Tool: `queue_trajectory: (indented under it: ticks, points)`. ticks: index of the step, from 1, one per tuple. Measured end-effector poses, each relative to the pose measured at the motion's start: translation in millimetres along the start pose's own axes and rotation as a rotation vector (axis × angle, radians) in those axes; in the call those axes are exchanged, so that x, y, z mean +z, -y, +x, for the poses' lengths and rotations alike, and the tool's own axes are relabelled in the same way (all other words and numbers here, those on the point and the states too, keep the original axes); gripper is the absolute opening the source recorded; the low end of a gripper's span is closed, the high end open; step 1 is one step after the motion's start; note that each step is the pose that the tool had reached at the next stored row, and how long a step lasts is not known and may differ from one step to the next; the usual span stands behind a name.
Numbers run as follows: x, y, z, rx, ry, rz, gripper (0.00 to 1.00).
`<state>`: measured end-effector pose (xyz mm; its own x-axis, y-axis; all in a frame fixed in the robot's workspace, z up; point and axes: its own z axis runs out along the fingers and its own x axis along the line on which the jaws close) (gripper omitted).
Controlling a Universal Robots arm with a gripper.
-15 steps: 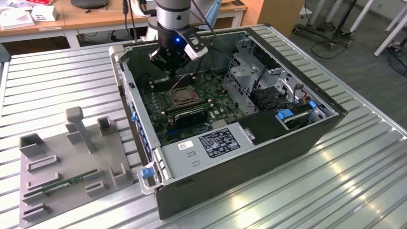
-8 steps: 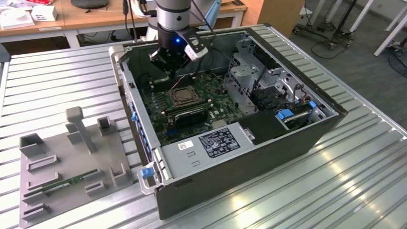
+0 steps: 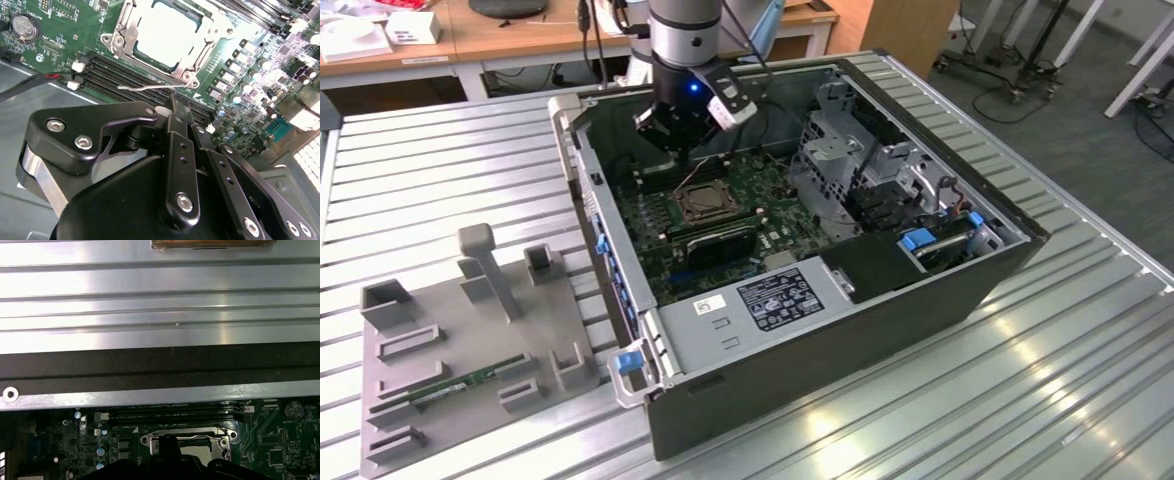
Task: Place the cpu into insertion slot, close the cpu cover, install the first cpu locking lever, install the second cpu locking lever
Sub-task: 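Install the first cpu locking lever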
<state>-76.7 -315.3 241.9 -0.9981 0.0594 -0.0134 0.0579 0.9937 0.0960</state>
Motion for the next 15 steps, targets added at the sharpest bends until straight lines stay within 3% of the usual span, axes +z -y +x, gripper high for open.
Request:
queue_trajectory:
  ticks: [9, 11, 15]
  points:
    - [7.7, 0.7, -0.9, 0.000, -0.0002, -0.0030, 0.11]
    - [8.2, 0.8, -1.0, 0.000, -0.0007, -0.0088, 0.11]
    - [8.5, 0.7, -1.8, -0.001, -0.0019, -0.0300, 0.11]
